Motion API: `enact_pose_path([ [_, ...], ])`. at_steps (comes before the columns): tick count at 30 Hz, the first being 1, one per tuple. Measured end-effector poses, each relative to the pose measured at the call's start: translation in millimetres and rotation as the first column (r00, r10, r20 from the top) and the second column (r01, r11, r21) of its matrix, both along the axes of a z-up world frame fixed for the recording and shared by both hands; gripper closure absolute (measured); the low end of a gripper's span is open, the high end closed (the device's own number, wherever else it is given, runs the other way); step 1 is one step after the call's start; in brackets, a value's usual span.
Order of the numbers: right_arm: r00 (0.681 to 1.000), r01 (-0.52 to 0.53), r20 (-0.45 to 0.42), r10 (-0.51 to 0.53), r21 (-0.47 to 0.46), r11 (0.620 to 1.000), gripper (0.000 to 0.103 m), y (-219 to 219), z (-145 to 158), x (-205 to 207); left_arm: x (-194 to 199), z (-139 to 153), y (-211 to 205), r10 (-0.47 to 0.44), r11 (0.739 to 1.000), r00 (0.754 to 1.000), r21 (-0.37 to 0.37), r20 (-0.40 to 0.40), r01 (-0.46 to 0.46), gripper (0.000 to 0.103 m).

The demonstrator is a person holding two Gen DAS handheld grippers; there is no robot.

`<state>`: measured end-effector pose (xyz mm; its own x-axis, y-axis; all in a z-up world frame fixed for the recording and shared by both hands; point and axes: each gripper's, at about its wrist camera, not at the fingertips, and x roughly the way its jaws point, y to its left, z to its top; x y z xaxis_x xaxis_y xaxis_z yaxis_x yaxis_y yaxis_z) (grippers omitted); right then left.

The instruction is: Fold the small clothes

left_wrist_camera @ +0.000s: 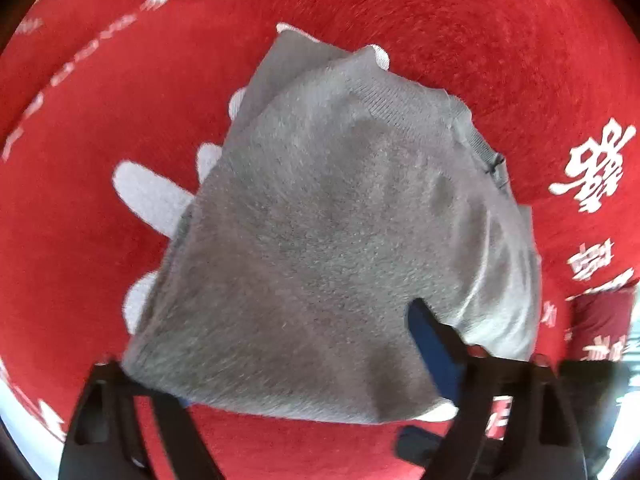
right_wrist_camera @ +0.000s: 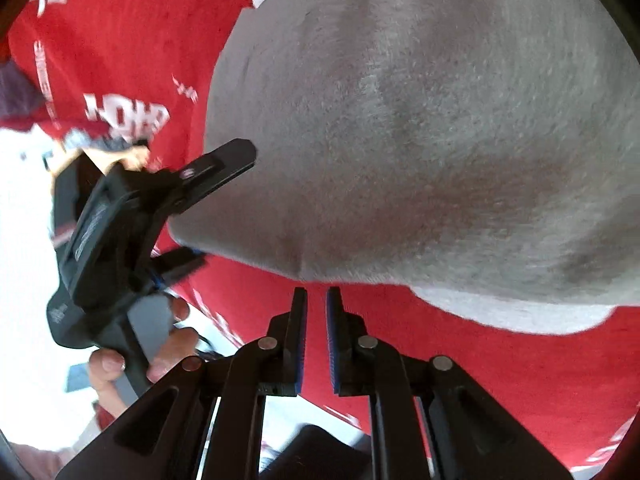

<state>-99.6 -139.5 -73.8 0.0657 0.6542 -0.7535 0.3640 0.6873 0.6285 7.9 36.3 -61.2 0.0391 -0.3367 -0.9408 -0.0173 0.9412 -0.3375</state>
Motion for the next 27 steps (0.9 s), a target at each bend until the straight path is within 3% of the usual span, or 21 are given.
enact_pose_path([
  [3,0.998,-0.053,0.028,0.055,-0.066,0.996,0.084,-6.3,16.5,0.7,-1.1,2.0,0.3,-0.007,1.0,1.0,0.025,0.023,0.006,0.057],
  [4,0.997,-0.062,0.033,0.065,-0.085,0.994,0.07,-9.1,20.8,2.0,-0.8,2.5,1.3,-0.005,1.0,0.999,0.029,0.031,0.004,0.071],
  [5,0.997,-0.068,0.039,0.072,-0.104,0.992,0.059,-11.6,25.3,4.0,0.1,3.0,1.6,-0.009,0.999,0.999,0.037,0.043,0.007,0.079],
  [6,0.996,-0.072,0.048,0.078,-0.118,0.99,0.057,-16.7,30.0,3.8,0.8,3.6,1.4,-0.02,0.998,0.998,0.054,0.059,0.017,0.091],
  [9,0.995,-0.077,0.044,0.085,-0.163,0.984,0.057,-28.7,36.6,10.6,-0.2,11.2,-5.8,-0.091,0.989,0.989,0.126,0.115,0.076,0.092],
  [13,0.995,-0.081,0.044,0.092,-0.206,0.975,0.056,-44.4,42.1,27.5,-11.5,25.0,-25.7,-0.242,0.949,0.949,0.254,0.201,0.189,0.092],
  [16,0.991,-0.101,0.061,0.118,-0.225,0.969,0.048,-53.9,48.6,50.5,-20.0,34.4,-41.4,-0.352,0.906,0.9,0.335,0.258,0.258,0.092],
  [20,0.979,-0.161,0.084,0.183,-0.226,0.961,0.037,-45.8,56.6,104.4,-34.5,40.6,-60.6,-0.506,0.824,0.804,0.451,0.312,0.344,0.092],
  [24,0.959,-0.241,0.107,0.263,-0.18,0.954,0.029,-18.7,63.9,160.4,-43.1,42.3,-66.2,-0.577,0.777,0.747,0.502,0.329,0.379,0.092],
  [27,0.926,-0.355,0.078,0.368,-0.146,0.924,0.024,16.8,60.3,202.7,-50.2,42.4,-68.1,-0.624,0.743,0.706,0.535,0.336,0.402,0.092],
])
